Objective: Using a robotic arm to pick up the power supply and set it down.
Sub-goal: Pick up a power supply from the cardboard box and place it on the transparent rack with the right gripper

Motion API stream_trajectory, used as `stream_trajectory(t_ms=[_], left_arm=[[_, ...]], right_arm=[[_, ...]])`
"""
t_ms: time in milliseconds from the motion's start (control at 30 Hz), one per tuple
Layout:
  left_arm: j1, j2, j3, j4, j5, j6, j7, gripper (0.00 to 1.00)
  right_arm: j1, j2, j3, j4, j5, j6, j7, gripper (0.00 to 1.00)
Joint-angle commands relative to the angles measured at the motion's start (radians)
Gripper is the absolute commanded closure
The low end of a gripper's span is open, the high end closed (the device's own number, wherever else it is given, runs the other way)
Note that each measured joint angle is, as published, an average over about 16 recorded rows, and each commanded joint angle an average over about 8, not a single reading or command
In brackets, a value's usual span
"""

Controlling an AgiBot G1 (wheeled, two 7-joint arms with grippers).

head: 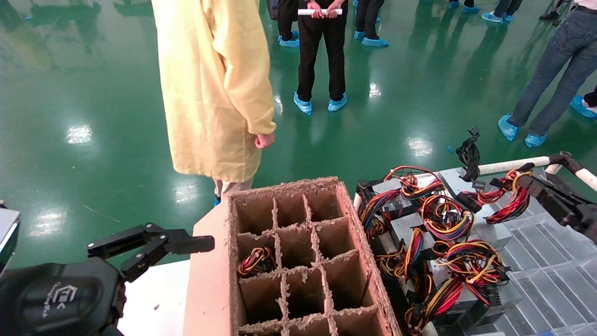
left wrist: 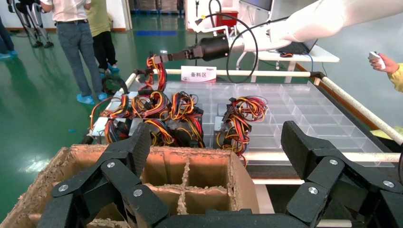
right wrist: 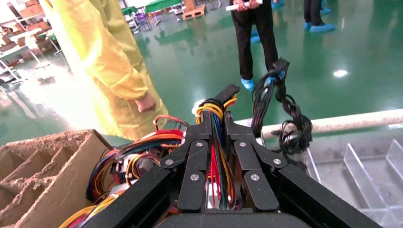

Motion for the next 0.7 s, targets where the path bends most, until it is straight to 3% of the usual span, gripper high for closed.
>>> stream_trajectory(t_ms=[33, 167, 233, 433, 500, 700], left_arm=[[0.000, 0.000, 0.000, 0.000, 0.000, 0.000, 0.000, 0.00], [0.000, 0.000, 0.000, 0.000, 0.000, 0.000, 0.000, 0.00], [0.000, 0.000, 0.000, 0.000, 0.000, 0.000, 0.000, 0.00], [0.000, 0.000, 0.000, 0.000, 0.000, 0.000, 0.000, 0.00], [0.000, 0.000, 0.000, 0.000, 0.000, 0.000, 0.000, 0.00], [0.000, 0.000, 0.000, 0.000, 0.000, 0.000, 0.000, 0.00]], right_arm=[[0.001, 0.001, -0.003, -0.006, -0.004, -0.001, 0.004, 1.00], [0.000, 0.005, -0.002, -0.013, -0.003, 0.005, 0.002, 1.00], [0.001, 0.004, -0.002, -0.014, -0.003, 0.008, 0.001, 0.92], [0.006, -0.004, -0.003, -0.015, -0.004, 0.014, 0.003, 0.18], [0.008, -0.007, -0.003, -0.016, -0.005, 0.014, 0.006, 0.01], [0.010, -0.011, -0.004, -0.017, -0.006, 0.013, 0.010, 0.00]])
